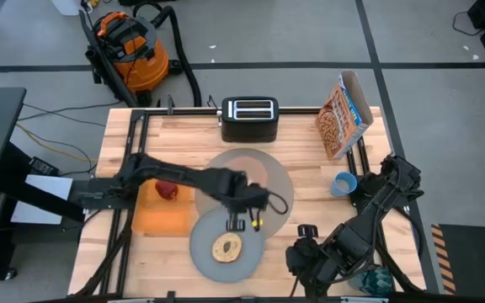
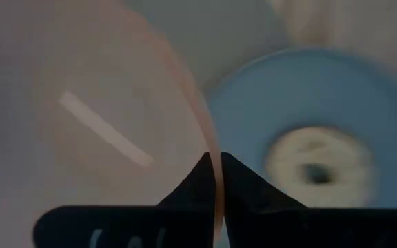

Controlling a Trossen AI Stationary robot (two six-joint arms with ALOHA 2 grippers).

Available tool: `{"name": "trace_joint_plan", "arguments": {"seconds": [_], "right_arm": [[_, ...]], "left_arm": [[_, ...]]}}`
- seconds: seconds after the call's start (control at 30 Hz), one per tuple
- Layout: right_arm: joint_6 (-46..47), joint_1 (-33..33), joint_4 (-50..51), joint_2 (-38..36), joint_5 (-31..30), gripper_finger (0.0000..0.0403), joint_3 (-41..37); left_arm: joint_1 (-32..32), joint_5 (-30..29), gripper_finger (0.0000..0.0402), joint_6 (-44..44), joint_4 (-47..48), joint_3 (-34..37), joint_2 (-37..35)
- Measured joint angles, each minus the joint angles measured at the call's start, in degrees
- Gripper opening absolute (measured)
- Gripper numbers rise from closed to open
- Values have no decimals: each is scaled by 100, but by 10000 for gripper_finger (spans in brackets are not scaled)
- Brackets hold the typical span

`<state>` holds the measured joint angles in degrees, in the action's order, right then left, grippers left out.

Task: Arrange a breakfast setting
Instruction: Put the peach bowl onto the top right gray placemat

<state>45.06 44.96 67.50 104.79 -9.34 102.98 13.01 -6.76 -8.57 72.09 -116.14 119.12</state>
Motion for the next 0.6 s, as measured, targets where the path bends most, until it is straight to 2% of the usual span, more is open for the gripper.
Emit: {"name": "trace_joint_plan", "arguments": {"seconds": [0.1,0.23,0.6], "right_arm": [[2,-77,-33,2,-41,227,0],[4,-186,-113,2,-110,227,0],[241,-272,-138,2,-105,227,0]], "left_arm": [[-194,-64,14,1122,-160,2,252],[-333,-225,16,2003,-199,3,564],[-638,-500,16,2006,100,7,1220]]}}
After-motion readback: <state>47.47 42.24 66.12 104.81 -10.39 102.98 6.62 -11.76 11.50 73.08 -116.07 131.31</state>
